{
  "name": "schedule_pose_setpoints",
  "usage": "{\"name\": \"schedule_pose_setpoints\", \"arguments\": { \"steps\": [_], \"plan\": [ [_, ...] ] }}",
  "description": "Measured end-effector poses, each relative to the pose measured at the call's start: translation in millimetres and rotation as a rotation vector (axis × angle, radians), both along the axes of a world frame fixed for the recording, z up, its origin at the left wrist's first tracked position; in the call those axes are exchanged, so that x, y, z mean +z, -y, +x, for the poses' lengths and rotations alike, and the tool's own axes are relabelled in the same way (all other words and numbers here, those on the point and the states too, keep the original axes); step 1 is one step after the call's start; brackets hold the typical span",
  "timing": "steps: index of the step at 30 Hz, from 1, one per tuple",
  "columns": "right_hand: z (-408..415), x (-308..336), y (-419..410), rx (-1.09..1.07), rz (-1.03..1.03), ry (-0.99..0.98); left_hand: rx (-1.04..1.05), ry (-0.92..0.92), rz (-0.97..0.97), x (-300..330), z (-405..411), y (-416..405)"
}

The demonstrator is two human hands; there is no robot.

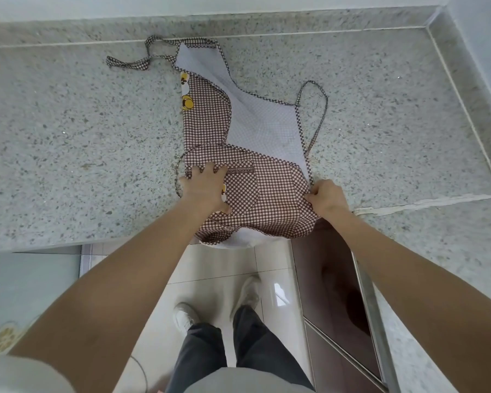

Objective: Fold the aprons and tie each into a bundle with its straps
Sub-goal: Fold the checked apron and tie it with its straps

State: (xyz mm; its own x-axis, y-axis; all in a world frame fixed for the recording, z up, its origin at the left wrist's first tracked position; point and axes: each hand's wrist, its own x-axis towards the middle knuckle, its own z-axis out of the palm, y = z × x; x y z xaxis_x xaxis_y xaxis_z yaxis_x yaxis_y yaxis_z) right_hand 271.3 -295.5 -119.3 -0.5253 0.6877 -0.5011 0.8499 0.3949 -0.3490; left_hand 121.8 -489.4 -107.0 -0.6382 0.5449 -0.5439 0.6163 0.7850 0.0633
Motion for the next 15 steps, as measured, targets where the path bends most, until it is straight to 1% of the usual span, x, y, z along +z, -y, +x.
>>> {"name": "schedule_pose_setpoints", "arguments": {
  "steps": [3,6,9,12,15],
  "plan": [
    [0.3,5.7,-0.1,0.034,0.049,-0.044,-0.022,-0.03,-0.03,2.7,0.4,-1.2],
    [0.8,10.9,1.0,0.054,0.053,-0.02,-0.038,-0.047,-0.038,2.6,0.5,3.7],
    [-4.8,15.0,3.6,0.059,0.071,-0.009,-0.033,-0.055,-0.004,6.1,-2.8,8.4],
    [-18.2,18.7,6.6,0.15,0.15,-0.056,0.0,-0.031,0.053,16.1,-11.4,5.5],
    [-43.1,27.1,12.7,0.288,0.115,-0.169,0.01,-0.018,0.086,25.8,-22.6,-1.4]
  ]
}}
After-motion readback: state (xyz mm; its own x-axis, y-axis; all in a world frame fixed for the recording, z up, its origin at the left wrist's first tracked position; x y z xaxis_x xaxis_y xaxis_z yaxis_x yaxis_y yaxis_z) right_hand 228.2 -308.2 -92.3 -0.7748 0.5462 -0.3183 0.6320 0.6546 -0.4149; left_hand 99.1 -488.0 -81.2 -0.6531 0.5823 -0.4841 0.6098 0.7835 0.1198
